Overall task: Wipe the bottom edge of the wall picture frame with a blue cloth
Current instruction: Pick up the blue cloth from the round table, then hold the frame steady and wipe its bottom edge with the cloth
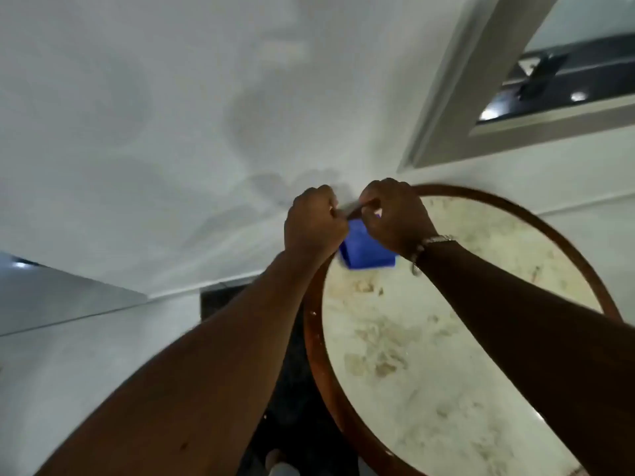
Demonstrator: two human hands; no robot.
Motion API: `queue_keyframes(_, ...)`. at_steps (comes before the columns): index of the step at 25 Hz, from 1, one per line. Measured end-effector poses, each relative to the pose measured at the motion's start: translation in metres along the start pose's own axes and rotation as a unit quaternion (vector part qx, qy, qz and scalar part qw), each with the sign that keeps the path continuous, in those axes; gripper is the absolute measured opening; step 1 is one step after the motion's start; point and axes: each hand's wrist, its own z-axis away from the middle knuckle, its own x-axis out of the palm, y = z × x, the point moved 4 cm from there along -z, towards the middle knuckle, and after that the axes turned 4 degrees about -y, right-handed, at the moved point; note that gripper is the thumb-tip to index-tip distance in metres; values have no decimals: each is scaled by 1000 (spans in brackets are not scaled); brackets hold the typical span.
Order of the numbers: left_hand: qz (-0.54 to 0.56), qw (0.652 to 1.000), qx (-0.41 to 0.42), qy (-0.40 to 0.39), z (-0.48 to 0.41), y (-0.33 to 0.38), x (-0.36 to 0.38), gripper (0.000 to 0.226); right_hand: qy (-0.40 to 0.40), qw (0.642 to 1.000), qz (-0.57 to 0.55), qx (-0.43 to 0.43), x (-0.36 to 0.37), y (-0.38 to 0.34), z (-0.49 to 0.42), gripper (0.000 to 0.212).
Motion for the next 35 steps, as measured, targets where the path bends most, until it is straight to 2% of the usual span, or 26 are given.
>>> queue_keyframes(2,-7,995,-60,-80,-11,-27,59,27,8,999,4,47,34,40,-5,24)
queue_keyframes(4,30,980,-132,-146,-14,-56,107,23,-21,994,40,97,73,72,-3,34)
queue_keyframes(5,60,977,-146,-146,-15,-64,126,19,-37,992,51,107,89,84,-2,38)
queue_keyframes(7,133,971,-175,-89,-16,-71,143,20,-25,991,27,130,107,99,-1,39)
queue_keyframes(10,214,958,-189,-29,-18,-70,136,40,68,981,-89,159,109,98,-5,31)
queue_keyframes(13,256,959,-125,8,-13,-53,104,53,165,966,-162,119,79,76,1,25)
queue_keyframes(16,272,961,-33,49,-6,-21,41,51,226,957,-178,49,29,32,7,26)
queue_keyframes(19,289,951,50,99,0,37,-37,54,294,939,-178,-33,-52,-24,9,28)
queue_keyframes(21,278,940,133,148,7,85,-108,56,361,911,-164,-115,-119,-72,7,28)
queue_keyframes(23,266,923,207,185,11,128,-174,57,416,881,-149,-171,-178,-118,4,26)
queue_keyframes(25,260,905,263,212,15,166,-232,60,463,850,-161,-190,-231,-162,4,27)
queue_keyframes(31,200,821,410,342,44,264,-393,52,559,747,-200,-298,-361,-280,5,34)
queue_keyframes(35,106,781,469,399,55,307,-477,51,580,718,-183,-340,-412,-343,-6,40)
